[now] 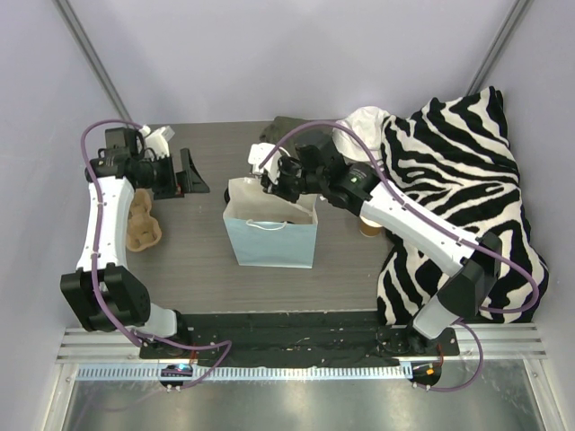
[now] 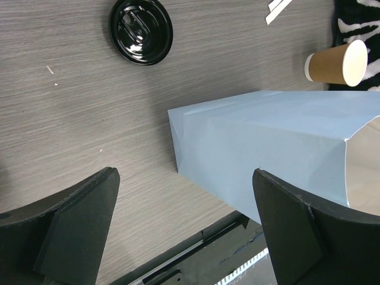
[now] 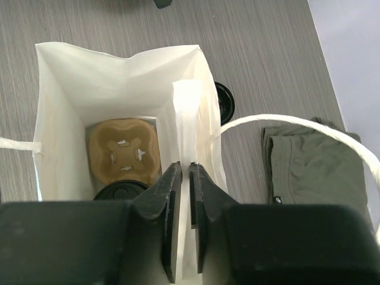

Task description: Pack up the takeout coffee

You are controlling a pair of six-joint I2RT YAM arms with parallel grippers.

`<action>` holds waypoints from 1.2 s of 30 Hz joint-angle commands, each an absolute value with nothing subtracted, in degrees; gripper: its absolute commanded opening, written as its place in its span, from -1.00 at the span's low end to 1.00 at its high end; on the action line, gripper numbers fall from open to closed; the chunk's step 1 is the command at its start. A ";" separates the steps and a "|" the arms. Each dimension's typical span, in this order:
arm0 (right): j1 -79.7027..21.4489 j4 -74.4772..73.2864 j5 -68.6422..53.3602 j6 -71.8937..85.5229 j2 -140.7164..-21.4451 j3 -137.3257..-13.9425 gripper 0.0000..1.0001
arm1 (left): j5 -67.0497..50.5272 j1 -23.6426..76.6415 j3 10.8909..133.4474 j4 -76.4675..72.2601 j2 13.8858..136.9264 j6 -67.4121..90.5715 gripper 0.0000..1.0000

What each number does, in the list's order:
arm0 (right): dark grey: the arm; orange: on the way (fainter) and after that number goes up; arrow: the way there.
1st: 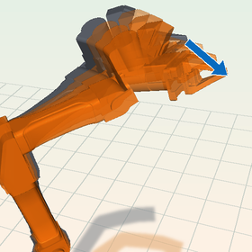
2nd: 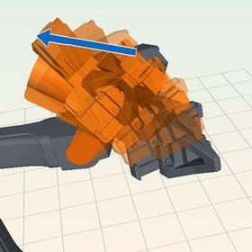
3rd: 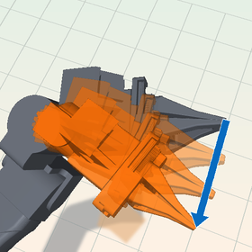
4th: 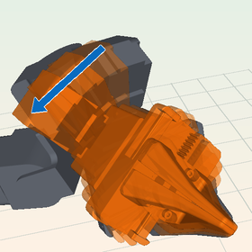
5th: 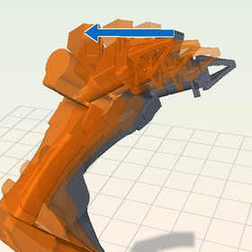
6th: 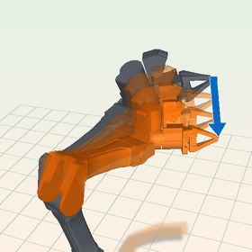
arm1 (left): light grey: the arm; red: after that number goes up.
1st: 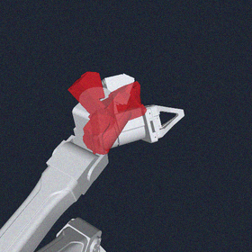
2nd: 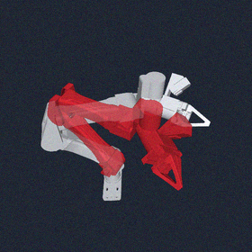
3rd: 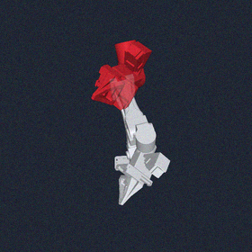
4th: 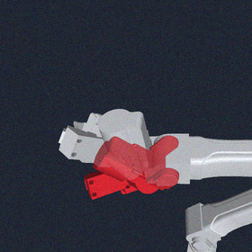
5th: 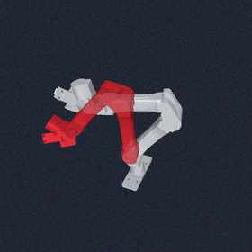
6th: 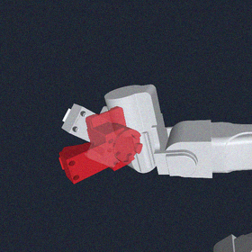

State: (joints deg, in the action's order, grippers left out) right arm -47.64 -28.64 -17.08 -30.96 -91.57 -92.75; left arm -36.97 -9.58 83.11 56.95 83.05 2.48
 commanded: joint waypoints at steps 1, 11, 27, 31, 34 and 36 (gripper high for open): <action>-47.99 -24.52 -14.50 -31.30 -88.77 -93.51 -0.47 | -38.58 -10.11 85.96 56.34 83.58 1.67 1.00; -47.99 -27.77 -14.77 -24.97 -91.14 -105.28 0.04 | -39.20 -10.37 88.15 56.86 84.99 1.41 0.99; -31.15 -27.69 -10.28 -4.49 -93.78 -119.64 0.99 | -31.13 -10.46 109.50 62.40 93.69 1.05 0.99; -23.05 -27.60 -10.37 -0.09 -89.66 -111.73 0.99 | -25.15 -10.46 112.94 63.90 96.41 0.26 0.99; -17.24 -27.51 -11.69 1.23 -87.20 -104.00 1.00 | -23.82 -10.37 112.59 64.16 97.73 -1.14 1.00; -15.22 -27.51 -11.42 0.27 -84.21 -97.34 0.99 | -22.42 -9.67 110.58 64.16 98.26 -0.97 1.00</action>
